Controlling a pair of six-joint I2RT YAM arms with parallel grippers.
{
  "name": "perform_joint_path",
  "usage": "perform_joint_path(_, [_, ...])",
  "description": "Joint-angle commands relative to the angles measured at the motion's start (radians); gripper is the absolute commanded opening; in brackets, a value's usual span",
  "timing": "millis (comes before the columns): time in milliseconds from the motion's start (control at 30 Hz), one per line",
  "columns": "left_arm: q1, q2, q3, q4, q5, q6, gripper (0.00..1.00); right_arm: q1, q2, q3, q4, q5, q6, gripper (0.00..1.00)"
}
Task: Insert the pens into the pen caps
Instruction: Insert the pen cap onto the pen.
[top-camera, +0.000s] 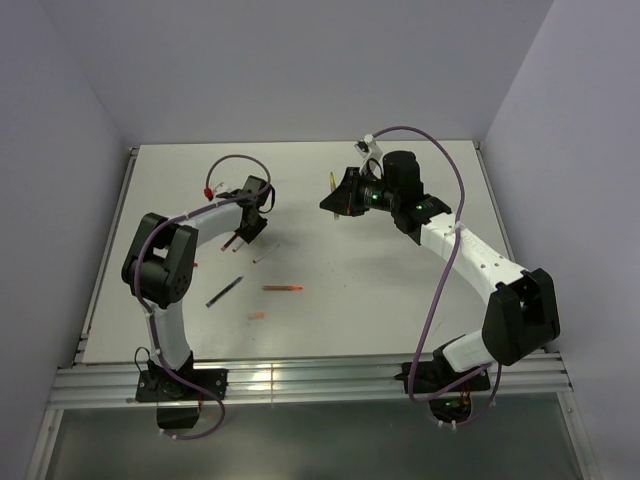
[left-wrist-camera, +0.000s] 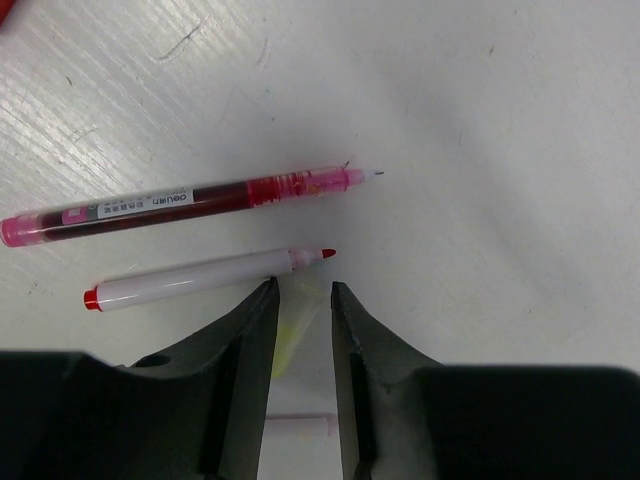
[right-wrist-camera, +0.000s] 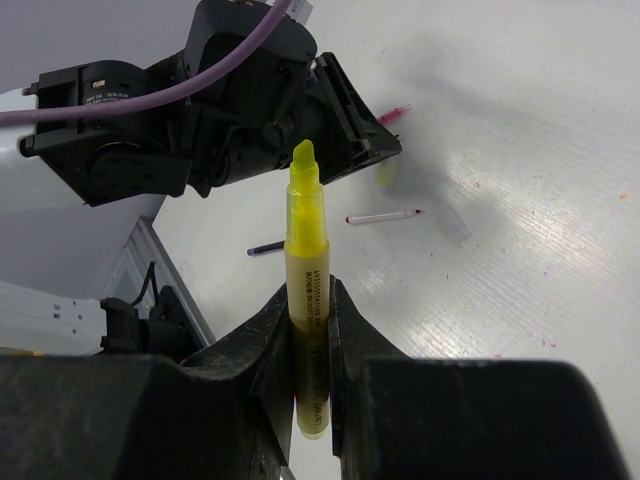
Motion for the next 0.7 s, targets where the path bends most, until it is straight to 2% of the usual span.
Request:
perform_joint_path(0, [0.010, 0.076, -0.069, -0.109, -0.010, 0.077, 0.34, -0.008, 0.002, 0.020, 0.018, -0.004, -0.017, 0.00])
perform_joint_path(667, [-0.015, 0.102, -0.040, -0.166, -0.022, 0.110, 0.34, -0.017, -0.011, 0.022, 0.007, -0.007, -0.020, 0.00])
